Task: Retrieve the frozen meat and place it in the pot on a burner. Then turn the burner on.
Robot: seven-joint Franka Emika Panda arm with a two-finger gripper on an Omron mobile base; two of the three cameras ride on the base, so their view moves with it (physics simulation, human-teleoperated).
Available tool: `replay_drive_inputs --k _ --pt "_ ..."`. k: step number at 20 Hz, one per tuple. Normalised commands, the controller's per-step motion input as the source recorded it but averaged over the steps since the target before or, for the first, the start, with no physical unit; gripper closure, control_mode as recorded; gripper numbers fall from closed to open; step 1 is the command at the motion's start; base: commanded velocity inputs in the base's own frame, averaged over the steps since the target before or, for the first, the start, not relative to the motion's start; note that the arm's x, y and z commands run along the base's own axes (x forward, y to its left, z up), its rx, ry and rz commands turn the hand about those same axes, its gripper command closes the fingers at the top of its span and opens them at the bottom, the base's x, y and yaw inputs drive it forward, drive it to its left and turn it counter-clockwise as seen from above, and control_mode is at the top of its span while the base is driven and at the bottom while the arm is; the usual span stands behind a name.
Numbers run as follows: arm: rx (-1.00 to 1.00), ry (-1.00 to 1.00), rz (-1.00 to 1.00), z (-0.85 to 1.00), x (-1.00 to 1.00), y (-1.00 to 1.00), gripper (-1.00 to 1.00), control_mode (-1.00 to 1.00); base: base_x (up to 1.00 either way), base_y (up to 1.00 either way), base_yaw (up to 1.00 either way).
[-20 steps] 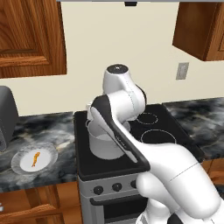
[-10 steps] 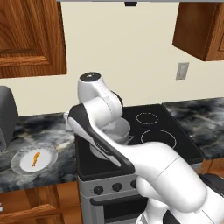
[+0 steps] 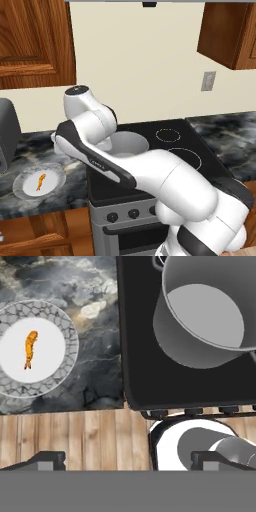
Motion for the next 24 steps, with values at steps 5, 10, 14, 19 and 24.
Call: replay_drive_inputs --k 5,10,14,19,24 --pt "0.00 0.01 0.04 -0.12 0.07 0.40 -1.00 -1.00 0.00 0.00 0.00" --pt "0.00 0.00 0.05 -0.17 0.15 0.30 -1.00 -1.00 0.00 0.00 0.00" --pt "0.00 0.00 0.02 -0.21 0.19 0.31 -1.00 -1.00 0.00 0.00 0.00" --pt "0.00 0.00 0.01 -0.11 0.26 0.15 -1.00 -1.00 0.00 0.00 0.00" --pt "0.00 0.00 0.00 -0.15 0.35 0.06 -1.00 -1.00 0.00 0.00 0.00"
